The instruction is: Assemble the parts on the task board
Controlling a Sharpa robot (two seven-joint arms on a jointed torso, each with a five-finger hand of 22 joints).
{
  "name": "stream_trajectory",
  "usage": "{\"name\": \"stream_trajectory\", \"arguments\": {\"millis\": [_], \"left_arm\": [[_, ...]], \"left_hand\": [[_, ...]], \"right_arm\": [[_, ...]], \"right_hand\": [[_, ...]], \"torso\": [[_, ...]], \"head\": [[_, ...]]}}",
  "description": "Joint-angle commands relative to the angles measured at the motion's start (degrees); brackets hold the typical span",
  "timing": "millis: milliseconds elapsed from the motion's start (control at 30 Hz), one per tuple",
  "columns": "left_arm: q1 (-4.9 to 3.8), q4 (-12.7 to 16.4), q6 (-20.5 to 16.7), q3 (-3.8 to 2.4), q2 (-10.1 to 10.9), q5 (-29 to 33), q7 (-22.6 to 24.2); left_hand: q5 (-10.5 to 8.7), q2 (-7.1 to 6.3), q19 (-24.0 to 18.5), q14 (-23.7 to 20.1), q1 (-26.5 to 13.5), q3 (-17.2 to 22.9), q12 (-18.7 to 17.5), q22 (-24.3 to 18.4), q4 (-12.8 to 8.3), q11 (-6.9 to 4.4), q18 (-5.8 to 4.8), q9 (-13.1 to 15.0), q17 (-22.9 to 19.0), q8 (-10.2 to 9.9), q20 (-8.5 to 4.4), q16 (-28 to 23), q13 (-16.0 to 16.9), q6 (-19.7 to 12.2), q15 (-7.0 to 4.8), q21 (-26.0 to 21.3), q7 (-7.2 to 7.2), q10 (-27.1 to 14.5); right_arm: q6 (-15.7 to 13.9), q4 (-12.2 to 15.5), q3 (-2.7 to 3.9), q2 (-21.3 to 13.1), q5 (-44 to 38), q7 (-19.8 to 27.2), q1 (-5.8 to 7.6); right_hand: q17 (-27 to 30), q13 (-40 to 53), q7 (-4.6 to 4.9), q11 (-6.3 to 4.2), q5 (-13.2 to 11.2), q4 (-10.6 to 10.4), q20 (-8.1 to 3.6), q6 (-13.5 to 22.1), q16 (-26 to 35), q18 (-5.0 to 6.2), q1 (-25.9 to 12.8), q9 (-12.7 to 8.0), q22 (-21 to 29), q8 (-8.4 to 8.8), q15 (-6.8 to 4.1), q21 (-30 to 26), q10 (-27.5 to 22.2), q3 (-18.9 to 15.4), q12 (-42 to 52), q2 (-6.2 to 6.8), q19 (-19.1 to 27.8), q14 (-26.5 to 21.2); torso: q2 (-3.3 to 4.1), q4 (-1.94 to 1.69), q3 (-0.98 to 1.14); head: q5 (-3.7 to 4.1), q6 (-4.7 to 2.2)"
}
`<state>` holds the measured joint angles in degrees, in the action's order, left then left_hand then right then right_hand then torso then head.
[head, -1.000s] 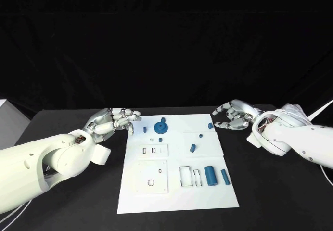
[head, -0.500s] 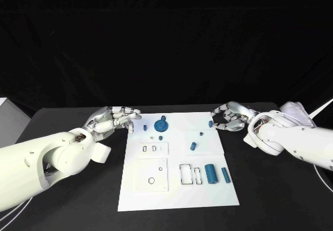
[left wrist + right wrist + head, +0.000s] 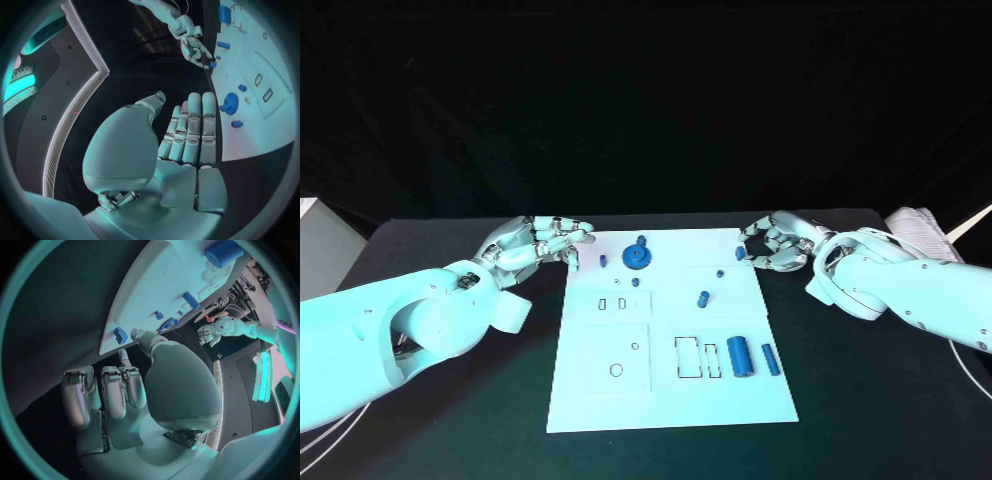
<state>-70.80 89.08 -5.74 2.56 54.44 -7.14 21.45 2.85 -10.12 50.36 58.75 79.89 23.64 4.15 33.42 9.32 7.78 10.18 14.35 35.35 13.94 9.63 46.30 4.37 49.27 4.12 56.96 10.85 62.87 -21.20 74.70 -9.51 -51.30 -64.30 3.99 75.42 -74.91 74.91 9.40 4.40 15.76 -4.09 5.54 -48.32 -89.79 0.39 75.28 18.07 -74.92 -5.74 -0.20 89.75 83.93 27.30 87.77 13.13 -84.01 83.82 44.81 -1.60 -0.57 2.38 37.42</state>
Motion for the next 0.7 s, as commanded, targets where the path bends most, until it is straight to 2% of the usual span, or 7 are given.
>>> {"name": "stream_trajectory", "arguments": {"millis": [33, 200, 700], "left_arm": [[-0.01, 0.08, 0.85, -0.03, -0.04, -0.20, 0.34], [-0.01, 0.05, 0.80, -0.03, -0.01, -0.20, 0.29], [-0.01, 0.03, 0.63, -0.03, 0.05, -0.21, 0.13]], "left_hand": [[-0.01, 0.34, -0.32, 0.22, 0.00, -0.23, 0.09, -0.09, -0.11, 0.09, 0.38, 0.05, -0.07, 0.11, -0.10, -0.25, -0.01, 0.20, -0.21, 0.39, 0.38, -0.32], [-0.01, 0.39, -0.32, 0.22, 0.07, -0.19, 0.06, -0.10, -0.13, 0.12, 0.38, 0.05, -0.07, 0.09, -0.09, -0.26, -0.02, 0.17, -0.20, 0.40, 0.41, -0.39], [-0.01, 0.46, -0.31, 0.23, 0.12, -0.16, 0.03, -0.10, -0.15, 0.15, 0.37, 0.05, -0.07, 0.05, -0.09, -0.25, -0.03, 0.12, -0.18, 0.41, 0.46, -0.46]], "right_arm": [[0.62, -0.68, 0.01, 0.51, -0.79, -0.79, -0.07], [0.41, -1.44, 0.01, 1.20, -0.15, -0.50, -0.36], [0.90, -2.60, 0.02, 2.50, 0.26, -0.44, -0.87]], "right_hand": [[-15.09, 12.97, 0.17, 0.39, 0.03, 0.31, 0.25, -0.14, -0.21, -0.39, 0.46, -0.08, -15.08, -0.14, 0.05, 0.25, 3.91, 0.33, -0.14, -0.58, -5.99, 6.18], [-15.09, 13.01, 0.31, 0.48, 0.31, 0.10, 0.28, -0.52, -0.21, -0.39, 0.12, -0.13, -15.08, -0.39, 0.13, 0.25, 3.95, 0.71, -0.10, -1.19, -5.99, 6.18], [-15.09, 13.40, 0.36, 0.56, 0.63, 0.24, 0.30, -2.83, -0.21, -0.39, -0.39, -0.04, -15.08, -1.70, 0.09, 0.25, 4.36, 1.58, 0.34, -1.75, -5.99, 6.18]], "torso": [[-0.04, -0.17, 0.00], [0.09, -0.25, 0.15], [0.02, -0.18, 0.13]], "head": [[-0.06, 0.15], [-0.04, 0.16], [-0.23, 0.68]]}}
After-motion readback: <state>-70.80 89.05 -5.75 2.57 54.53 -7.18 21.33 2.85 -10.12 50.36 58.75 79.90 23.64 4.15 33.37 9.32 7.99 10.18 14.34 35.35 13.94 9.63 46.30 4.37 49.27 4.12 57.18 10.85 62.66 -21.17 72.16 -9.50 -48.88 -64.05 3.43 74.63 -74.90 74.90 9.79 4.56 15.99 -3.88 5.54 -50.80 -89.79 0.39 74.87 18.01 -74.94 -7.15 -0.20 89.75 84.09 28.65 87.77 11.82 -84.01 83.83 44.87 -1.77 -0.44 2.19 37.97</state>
